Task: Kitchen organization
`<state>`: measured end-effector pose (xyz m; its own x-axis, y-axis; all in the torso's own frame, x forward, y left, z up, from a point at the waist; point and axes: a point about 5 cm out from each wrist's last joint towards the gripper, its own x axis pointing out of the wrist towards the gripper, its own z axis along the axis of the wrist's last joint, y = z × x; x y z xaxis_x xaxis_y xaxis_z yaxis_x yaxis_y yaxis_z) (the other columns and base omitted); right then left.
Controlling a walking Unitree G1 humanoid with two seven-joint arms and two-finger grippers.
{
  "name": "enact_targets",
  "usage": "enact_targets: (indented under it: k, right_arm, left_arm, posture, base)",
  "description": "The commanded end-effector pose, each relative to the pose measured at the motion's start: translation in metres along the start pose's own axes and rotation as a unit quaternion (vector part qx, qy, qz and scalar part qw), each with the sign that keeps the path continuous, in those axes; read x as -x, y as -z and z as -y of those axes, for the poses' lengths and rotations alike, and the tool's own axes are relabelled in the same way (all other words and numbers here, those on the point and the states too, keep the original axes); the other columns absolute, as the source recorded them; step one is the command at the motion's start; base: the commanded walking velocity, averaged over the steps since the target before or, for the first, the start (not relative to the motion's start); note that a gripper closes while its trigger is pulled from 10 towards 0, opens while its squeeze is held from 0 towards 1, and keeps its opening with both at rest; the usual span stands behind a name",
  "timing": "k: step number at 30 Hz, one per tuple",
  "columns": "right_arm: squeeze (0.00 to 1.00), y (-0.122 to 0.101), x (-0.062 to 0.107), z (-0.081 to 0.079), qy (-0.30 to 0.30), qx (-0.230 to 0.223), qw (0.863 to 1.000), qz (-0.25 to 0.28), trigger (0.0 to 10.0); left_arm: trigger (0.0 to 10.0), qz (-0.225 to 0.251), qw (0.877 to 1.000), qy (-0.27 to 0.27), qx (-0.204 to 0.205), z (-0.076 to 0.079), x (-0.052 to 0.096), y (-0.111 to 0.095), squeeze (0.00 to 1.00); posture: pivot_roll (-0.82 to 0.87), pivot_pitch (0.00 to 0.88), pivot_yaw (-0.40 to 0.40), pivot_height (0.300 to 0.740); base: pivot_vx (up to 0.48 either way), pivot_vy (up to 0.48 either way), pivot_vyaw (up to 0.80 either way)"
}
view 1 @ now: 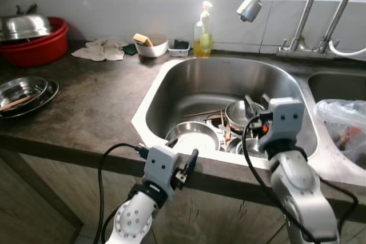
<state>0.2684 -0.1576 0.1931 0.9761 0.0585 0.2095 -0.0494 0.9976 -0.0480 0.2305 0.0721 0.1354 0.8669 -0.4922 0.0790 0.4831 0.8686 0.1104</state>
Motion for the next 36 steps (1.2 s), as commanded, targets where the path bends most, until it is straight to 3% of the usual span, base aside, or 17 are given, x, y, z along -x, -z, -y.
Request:
enact_targets:
  k: [1, 5, 11, 19, 36]
  right_arm:
    - [0.0, -0.007, 0.003, -0.003, -0.009, -0.006, 1.0, 0.017, 10.0]
    - [0.0, 0.011, 0.021, -0.008, -0.011, -0.013, 1.0, -0.017, 10.0]
    - [0.0, 0.013, 0.031, -0.013, -0.027, -0.027, 0.999, -0.025, 10.0]
    - [0.0, 0.013, 0.031, -0.02, -0.051, -0.022, 0.998, -0.021, 10.0]
    - [0.0, 0.013, 0.026, -0.024, -0.049, -0.028, 0.998, -0.023, 10.0]
  left_arm:
    - [10.0, 0.002, 1.0, 0.002, -0.006, 0.001, 0.0, 0.0, 0.0]
    - [10.0, 0.001, 1.0, -0.001, -0.001, 0.002, 0.001, 0.001, 0.0]
    - [10.0, 0.0, 1.0, -0.001, 0.0, 0.001, 0.002, 0.002, 0.0]
    - [10.0, -0.003, 1.0, -0.001, -0.003, 0.001, 0.003, 0.004, 0.0]
    - [10.0, -0.006, 1.0, -0.007, 0.002, 0.001, 0.002, 0.005, 0.0]
  posture:
    - [-0.06, 0.031, 0.025, 0.74]
    - [-0.05, 0.018, 0.024, 0.74]
    - [-0.05, 0.006, 0.029, 0.74]
    - [-0.05, 0.0, 0.028, 0.74]
    - [-0.04, 0.013, 0.022, 0.74]
  base:
    - [0.0, 0.0, 0.0]
    - [0.0, 0.0, 0.0]
    - [0.0, 0.0, 0.0]
    - [0.0, 0.0, 0.0]
    - [-0.284, 0.0, 0.0]
